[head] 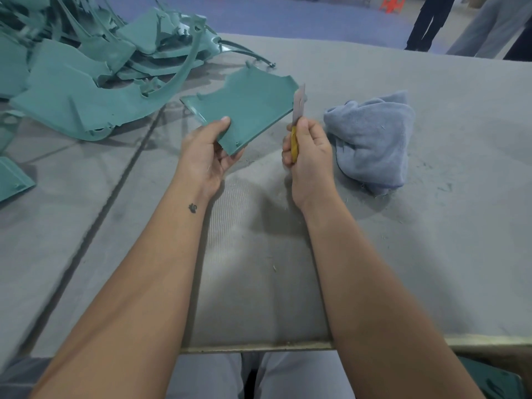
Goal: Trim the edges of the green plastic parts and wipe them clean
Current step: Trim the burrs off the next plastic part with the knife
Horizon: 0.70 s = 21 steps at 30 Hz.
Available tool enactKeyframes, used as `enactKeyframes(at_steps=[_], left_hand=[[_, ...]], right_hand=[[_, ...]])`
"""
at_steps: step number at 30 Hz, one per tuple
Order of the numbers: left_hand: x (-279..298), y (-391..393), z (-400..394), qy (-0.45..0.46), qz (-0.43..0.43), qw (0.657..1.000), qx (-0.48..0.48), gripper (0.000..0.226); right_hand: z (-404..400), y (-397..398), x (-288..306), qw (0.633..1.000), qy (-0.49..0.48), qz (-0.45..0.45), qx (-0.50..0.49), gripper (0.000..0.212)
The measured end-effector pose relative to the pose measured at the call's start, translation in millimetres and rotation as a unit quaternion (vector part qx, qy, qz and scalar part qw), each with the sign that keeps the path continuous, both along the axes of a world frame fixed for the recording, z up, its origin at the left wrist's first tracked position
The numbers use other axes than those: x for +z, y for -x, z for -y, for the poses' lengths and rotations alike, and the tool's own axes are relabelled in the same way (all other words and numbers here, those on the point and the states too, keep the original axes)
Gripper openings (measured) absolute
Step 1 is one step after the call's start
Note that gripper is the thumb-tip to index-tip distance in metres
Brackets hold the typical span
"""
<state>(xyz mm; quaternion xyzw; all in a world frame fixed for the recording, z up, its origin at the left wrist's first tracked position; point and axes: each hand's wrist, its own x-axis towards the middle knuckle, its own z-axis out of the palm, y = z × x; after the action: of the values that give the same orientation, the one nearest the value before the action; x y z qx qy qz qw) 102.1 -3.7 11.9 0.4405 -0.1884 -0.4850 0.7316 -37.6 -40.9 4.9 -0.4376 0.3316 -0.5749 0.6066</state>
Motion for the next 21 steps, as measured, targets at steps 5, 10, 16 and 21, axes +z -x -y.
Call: enactKeyframes(at_steps=[5,10,16,21], left_hand=[[3,-5,-1,-0.004,0.059,0.998,0.005,0.005],[2,-2,0,0.0,0.06,0.998,-0.002,0.007],[3,-1,-1,0.02,0.024,0.999,-0.015,0.007],[6,0,-3,0.035,-0.002,0.999,-0.034,0.009]], right_hand=[[-3,0,7,0.996,-0.054,0.04,0.057,0.031],[-3,-7,11,0.99,-0.108,-0.028,0.085,0.054],[-4,-1,12,0.981,-0.118,-0.015,0.153,0.055],[-2,-2,8,0.983,-0.112,-0.034,0.14,0.056]])
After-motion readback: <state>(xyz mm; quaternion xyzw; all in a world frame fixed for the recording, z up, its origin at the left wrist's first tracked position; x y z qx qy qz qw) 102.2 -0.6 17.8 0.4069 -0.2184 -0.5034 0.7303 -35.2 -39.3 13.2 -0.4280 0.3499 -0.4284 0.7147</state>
